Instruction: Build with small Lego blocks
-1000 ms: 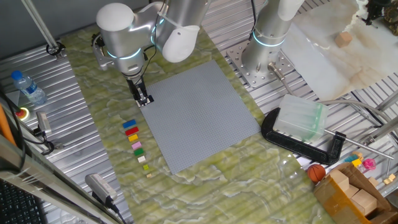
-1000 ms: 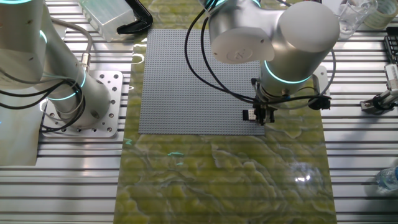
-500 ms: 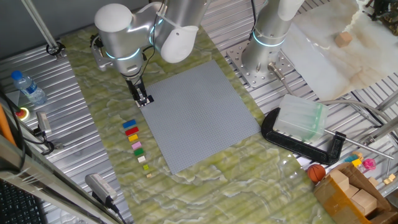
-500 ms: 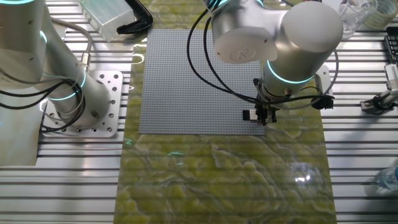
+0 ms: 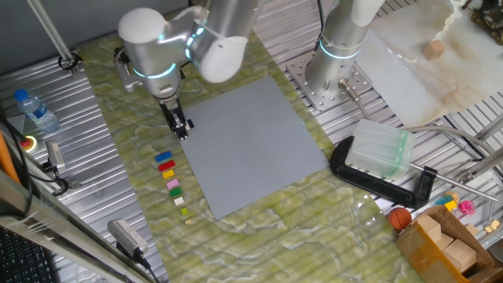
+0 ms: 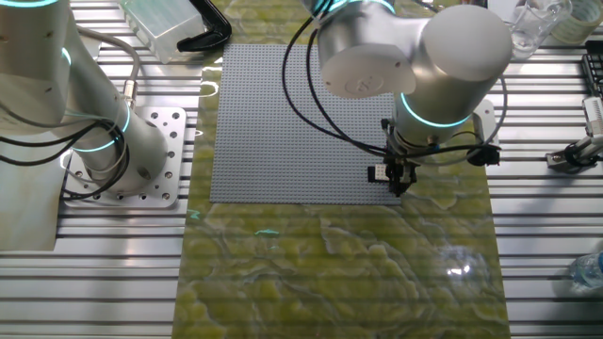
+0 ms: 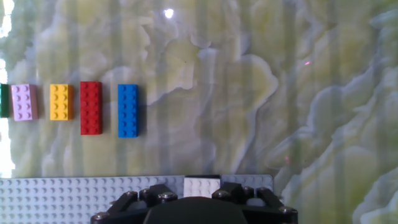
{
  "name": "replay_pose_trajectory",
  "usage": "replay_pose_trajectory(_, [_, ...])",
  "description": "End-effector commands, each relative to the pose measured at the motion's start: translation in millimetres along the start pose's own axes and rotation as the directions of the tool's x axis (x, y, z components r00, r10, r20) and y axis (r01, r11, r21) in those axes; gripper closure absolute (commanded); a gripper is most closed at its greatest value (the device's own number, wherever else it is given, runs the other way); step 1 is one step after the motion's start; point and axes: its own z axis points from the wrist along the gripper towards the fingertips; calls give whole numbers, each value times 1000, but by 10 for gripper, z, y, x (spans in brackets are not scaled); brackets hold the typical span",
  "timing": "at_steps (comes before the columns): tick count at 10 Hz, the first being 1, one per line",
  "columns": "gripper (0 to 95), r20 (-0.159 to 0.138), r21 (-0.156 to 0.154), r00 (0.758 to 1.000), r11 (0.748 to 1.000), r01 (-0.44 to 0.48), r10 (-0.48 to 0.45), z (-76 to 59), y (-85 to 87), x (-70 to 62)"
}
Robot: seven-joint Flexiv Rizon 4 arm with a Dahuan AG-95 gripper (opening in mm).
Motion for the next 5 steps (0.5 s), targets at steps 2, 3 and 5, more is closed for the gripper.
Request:
replay_pose_trajectory(2, [570,-54,64,998,998,24,-20,59,71,-22])
replay_pose_trajectory(3, [570,-69,90,997,996,29,-23,-3,81,-12])
replay_pose_trajectory(5, [760,-81,103,996,994,35,-27,-114,78,8])
